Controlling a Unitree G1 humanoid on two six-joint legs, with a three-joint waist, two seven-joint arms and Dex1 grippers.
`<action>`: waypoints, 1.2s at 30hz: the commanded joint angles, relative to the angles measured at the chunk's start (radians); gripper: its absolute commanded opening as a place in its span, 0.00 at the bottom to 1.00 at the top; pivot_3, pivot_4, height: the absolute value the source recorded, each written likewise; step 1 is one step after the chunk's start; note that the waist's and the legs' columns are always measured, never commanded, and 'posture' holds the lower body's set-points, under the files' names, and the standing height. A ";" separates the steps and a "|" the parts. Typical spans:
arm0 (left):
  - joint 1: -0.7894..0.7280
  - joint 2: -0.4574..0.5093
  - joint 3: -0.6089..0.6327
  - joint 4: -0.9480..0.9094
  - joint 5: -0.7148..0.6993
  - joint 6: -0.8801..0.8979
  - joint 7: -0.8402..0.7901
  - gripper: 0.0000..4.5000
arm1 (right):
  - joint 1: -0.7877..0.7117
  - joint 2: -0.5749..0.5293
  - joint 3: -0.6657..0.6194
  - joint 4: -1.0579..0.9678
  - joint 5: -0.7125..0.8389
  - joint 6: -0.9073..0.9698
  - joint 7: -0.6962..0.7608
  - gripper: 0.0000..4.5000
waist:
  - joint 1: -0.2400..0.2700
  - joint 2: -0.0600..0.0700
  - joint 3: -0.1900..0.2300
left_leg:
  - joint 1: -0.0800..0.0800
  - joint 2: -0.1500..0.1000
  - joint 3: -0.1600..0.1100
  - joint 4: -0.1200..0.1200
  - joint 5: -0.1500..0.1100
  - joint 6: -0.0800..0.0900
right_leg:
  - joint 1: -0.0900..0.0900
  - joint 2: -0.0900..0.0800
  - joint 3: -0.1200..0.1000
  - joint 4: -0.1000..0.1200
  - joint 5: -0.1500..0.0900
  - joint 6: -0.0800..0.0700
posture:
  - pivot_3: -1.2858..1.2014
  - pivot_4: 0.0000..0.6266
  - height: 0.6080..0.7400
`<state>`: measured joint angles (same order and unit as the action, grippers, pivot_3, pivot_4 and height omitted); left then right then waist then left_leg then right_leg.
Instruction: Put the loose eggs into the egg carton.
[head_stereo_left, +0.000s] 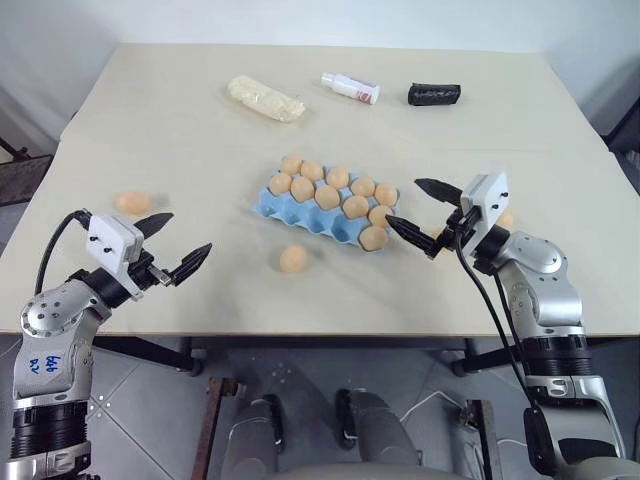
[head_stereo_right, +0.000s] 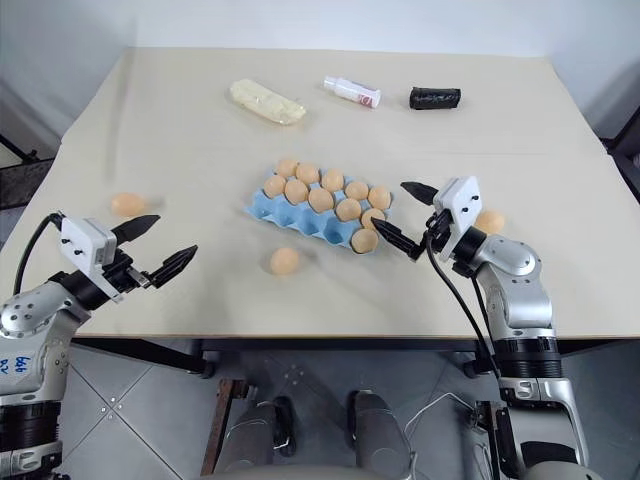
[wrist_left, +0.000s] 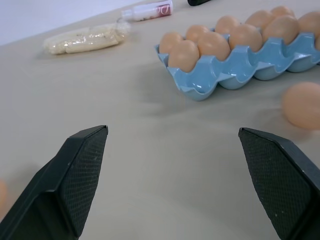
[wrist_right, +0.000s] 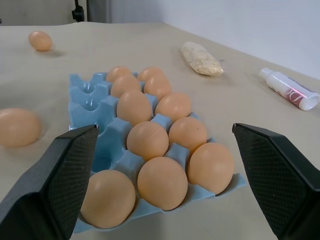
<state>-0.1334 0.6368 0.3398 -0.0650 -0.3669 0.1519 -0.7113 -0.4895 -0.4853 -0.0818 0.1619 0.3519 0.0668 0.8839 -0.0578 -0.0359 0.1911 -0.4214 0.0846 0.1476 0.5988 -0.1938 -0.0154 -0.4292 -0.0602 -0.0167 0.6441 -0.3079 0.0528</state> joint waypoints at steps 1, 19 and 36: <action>-0.005 0.013 0.005 -0.011 0.006 -0.003 0.008 0.99 | -0.011 -0.004 -0.010 -0.019 0.013 -0.013 0.013 1.00 | 0.000 0.000 0.000 | 0.000 0.000 0.000 0.000 0.000 0.000 | 0.000 0.000 0.000 0.000 0.000 0.000 | 0.52 0.24 1.00; -0.196 -0.075 -0.298 0.077 0.018 -0.127 -0.269 0.99 | 0.401 -0.048 -0.300 -0.402 0.048 0.101 -0.268 1.00 | 0.026 0.001 -0.001 | 0.001 -0.003 -0.001 0.003 0.000 0.000 | 0.002 0.001 0.000 0.000 0.000 0.000 | 0.52 0.24 1.00; -0.268 -0.148 -0.367 0.148 0.014 -0.143 -0.330 0.99 | 0.382 -0.030 -0.285 -0.178 -0.015 0.060 -0.348 1.00 | -0.002 0.000 -0.001 | 0.001 -0.003 0.001 0.013 0.002 0.009 | 0.007 0.000 -0.001 -0.008 0.003 -0.007 | 0.52 0.24 1.00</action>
<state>-0.4035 0.4870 -0.0378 0.1269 -0.3297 0.0022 -1.0368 -0.0709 -0.4871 -0.3617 -0.0544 0.3432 0.1327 0.5209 -0.0598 -0.0354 0.1904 -0.4207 0.0819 0.1490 0.6115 -0.1918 -0.0056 -0.4215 -0.0601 -0.0178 0.6348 -0.3035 0.0467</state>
